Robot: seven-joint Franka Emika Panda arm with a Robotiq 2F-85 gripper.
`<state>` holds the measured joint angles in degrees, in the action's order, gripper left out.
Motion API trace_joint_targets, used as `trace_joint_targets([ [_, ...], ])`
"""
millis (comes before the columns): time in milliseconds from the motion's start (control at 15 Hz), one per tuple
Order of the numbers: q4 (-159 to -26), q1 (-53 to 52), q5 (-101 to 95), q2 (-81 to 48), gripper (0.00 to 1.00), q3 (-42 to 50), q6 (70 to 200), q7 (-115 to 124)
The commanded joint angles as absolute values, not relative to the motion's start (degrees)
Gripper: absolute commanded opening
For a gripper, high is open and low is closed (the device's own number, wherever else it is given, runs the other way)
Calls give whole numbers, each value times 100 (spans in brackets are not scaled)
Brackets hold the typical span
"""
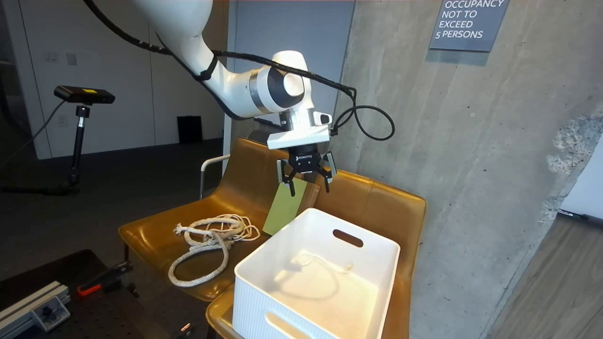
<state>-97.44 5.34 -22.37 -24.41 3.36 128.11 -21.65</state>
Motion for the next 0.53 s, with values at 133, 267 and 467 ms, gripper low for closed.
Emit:
trace_joint_targets([
  [133,-9774,241,-2391,-2334,100,536,12669,-960],
  [267,-9775,173,-2469,-2243,100,574,12532,-804],
  [467,-9730,259,-2329,-2371,100,507,12678,-949],
])
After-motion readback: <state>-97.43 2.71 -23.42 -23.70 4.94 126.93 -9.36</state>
